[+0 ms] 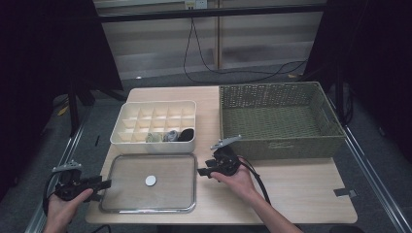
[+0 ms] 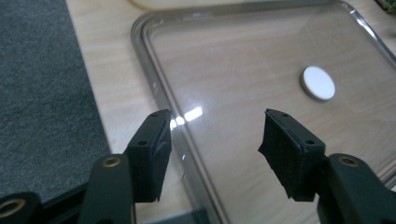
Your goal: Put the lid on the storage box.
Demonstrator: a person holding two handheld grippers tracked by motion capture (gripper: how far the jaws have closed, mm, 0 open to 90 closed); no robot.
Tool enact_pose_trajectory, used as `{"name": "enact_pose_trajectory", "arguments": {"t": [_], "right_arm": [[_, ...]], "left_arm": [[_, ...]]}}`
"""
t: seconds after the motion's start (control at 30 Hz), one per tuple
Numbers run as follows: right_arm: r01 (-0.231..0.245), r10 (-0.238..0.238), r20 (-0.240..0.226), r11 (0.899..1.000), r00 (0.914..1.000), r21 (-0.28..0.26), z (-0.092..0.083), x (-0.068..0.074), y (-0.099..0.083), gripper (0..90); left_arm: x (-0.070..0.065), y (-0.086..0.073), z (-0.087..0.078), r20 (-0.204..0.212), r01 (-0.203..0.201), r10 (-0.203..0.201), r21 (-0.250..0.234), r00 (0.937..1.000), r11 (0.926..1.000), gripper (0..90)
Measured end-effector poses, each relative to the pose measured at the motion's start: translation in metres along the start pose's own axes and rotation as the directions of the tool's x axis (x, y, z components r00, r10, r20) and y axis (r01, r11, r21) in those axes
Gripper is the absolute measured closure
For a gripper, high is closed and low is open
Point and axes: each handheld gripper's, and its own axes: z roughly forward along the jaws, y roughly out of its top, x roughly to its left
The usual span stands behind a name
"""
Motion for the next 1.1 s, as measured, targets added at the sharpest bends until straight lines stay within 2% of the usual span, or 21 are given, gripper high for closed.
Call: {"name": "enact_pose_trajectory", "arguments": {"t": [0.17, 0.27, 0.3, 0.37, 0.43, 0.5, 0.57, 0.67, 0.73, 0.8, 0.93, 1.0, 1.1], "right_arm": [[-0.026, 0.026, 0.006, 0.999, 0.9996, 0.027, 0.015, 0.0, -0.001, 51.9], [-0.049, 0.049, 0.005, 0.999, 0.9988, 0.02, 0.022, -0.001, -0.002, 52.2], [-0.054, 0.054, 0.003, 0.998, 0.9985, 0.02, 0.023, -0.001, -0.001, 52.3], [-0.056, 0.056, 0.01, 0.998, 0.9984, 0.025, 0.026, 0.0, -0.001, 52.3], [-0.058, 0.058, 0.008, 0.998, 0.9983, 0.024, 0.029, 0.001, 0.0, 52.3], [-0.075, 0.075, -0.004, 0.997, 0.9972, 0.017, 0.031, -0.001, 0.0, 52.3], [-0.06, 0.059, 0.006, 0.998, 0.9982, 0.019, 0.032, -0.001, 0.001, 53.1], [-0.064, 0.064, 0.007, 0.998, 0.9979, 0.019, 0.032, -0.001, 0.001, 53.3], [-0.065, 0.065, 0.01, 0.998, 0.9979, 0.017, 0.033, -0.001, 0.001, 54.6], [-0.068, 0.068, 0.012, 0.998, 0.9976, 0.013, 0.034, 0.0, 0.002, 55.1], [-0.063, 0.063, 0.03, 0.998, 0.9976, 0.001, 0.035, 0.005, -0.001, 57.4], [-0.068, 0.069, 0.04, 0.998, 0.9968, -0.009, 0.035, 0.007, -0.002, 60.0], [-0.101, 0.102, 0.045, 0.995, 0.9938, -0.026, 0.035, 0.006, -0.004, 61.4]], "left_arm": [[0.002, -0.013, 0.001, -0.005, 0.015, -0.015, 0.005, 0.9999, 0.9999, 43.7], [0.001, -0.016, 0.0, 0.005, -0.003, 0.003, 0.012, 1.0, 0.9999, 41.1], [0.002, -0.018, -0.001, -0.012, 0.001, 0.0, 0.007, 0.9999, 1.0, 40.9], [0.004, -0.019, -0.001, -0.016, 0.017, -0.017, 0.004, 0.9997, 0.9998, 40.9], [0.004, -0.019, 0.0, 0.006, 0.012, -0.012, 0.005, 0.9999, 0.9999, 41.1], [0.004, -0.018, 0.001, -0.01, 0.006, -0.006, 0.009, 0.9999, 0.9999, 42.0], [0.004, -0.017, 0.004, 0.005, 0.013, -0.013, 0.008, 0.9999, 0.9999, 42.9], [0.004, -0.015, 0.007, 0.004, 0.011, -0.011, 0.006, 0.9999, 0.9999, 45.4], [0.001, -0.009, 0.012, 0.005, -0.008, 0.008, 0.027, 1.0, 0.9996, 47.0], [0.001, -0.005, 0.015, -0.02, -0.015, 0.015, 0.029, 0.9997, 0.9995, 52.1], [0.002, -0.003, 0.016, -0.028, -0.007, 0.008, 0.029, 0.9996, 0.9996, 57.2], [0.001, -0.003, 0.016, -0.033, -0.018, 0.019, 0.035, 0.9993, 0.9992, 57.4], [0.0, -0.001, 0.017, -0.041, -0.03, 0.031, 0.046, 0.9987, 0.9985, 58.5]]}}
